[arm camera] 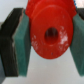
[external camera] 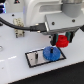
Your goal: Insert the blue gear onto the right peg, followed by the red gear
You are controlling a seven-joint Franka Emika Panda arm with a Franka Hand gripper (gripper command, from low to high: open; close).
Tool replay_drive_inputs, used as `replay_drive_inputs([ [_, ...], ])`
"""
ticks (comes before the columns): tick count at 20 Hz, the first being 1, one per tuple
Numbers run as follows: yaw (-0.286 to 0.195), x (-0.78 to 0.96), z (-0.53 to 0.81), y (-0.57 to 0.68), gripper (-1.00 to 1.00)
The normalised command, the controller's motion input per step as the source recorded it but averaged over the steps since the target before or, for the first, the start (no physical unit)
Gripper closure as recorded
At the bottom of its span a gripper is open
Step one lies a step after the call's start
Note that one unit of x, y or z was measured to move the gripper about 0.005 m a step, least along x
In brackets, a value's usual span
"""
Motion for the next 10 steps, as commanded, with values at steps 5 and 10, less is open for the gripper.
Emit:
replay_drive_inputs([
  [5,0.0,0.03,-0.1,-0.17,1.0],
  [10,0.0,0.05,-0.17,-0.17,1.0],
])
